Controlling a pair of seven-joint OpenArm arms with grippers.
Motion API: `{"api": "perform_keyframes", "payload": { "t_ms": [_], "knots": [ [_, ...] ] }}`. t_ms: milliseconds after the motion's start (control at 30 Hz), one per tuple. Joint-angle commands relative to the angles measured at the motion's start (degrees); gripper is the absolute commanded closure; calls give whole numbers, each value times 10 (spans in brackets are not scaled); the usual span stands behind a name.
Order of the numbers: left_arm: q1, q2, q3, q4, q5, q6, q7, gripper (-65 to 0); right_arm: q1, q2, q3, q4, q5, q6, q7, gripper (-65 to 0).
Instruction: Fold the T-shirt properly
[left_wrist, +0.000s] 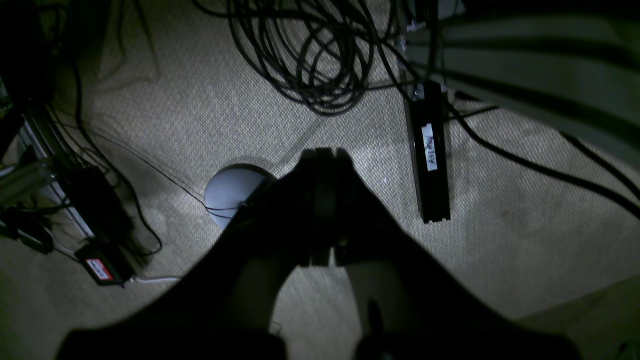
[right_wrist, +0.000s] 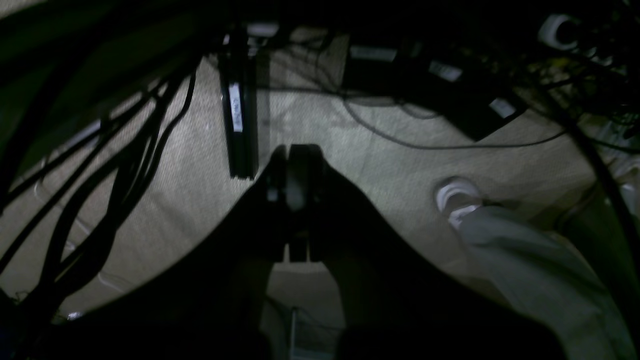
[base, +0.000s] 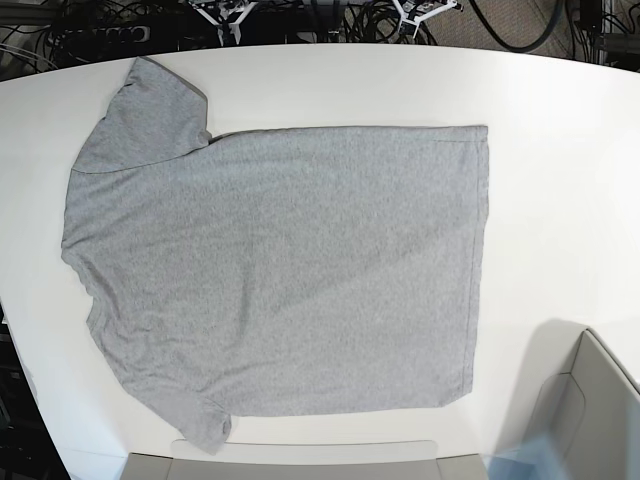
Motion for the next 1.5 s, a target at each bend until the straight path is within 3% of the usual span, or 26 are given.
{"api": "perform_keyframes", "payload": {
  "t_ms": [0, 267, 467, 600, 833, 1200, 1367, 1467],
  "knots": [
    [-10, -4, -1, 1, 1, 4, -6, -2, -5, 1, -1, 0, -1, 3, -1, -1],
    [-16, -3, -8, 3, 0, 5, -7, -2, -5, 1, -3, 0, -2, 3, -1, -1],
    [19, -5, -108, 72, 3, 4, -3, -2, -5, 12, -39, 2, -20, 3, -35, -1],
    [18, -13, -112, 80, 1, 3, 14, -1, -4, 12, -69, 4, -22, 3, -44, -1],
    [18, -14, -111, 86, 1, 3, -36, -2, -4, 12, -74, 4, -22, 3, -35, -2],
    [22, -12, -116, 87, 0, 3, -49, -2, -13, 13, -75, 5, -23, 4, -1, -1],
    [42, -15, -116, 94, -1, 4, -52, -1, -70, 30, -75, 95, -23, 4, 4, -1],
    [90, -15, -116, 164, -1, 5, -55, -1, -124, 47, -75, 187, -24, 4, 1, -1]
  ]
}}
